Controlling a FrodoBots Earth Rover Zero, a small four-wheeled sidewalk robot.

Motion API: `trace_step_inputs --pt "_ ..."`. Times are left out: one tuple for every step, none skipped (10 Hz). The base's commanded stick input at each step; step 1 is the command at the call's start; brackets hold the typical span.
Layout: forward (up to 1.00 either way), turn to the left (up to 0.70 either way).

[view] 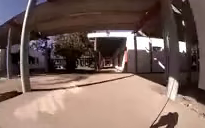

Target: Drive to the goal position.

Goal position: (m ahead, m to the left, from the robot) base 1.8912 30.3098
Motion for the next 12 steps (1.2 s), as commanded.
trace_step_inputs --pt "1.0 0.01" --pt "1.0 0.01" --pt "1.0 0.01" --pt "1.0 0.01" --pt "1.0 0.01" --pt "1.0 0.01" --pt "1.0 0.01" --pt "1.0 0.01" --pt "1.0 0.01" --pt "1.0 0.31" --pt "1.0 0.38" --pt "1.0 0.41"
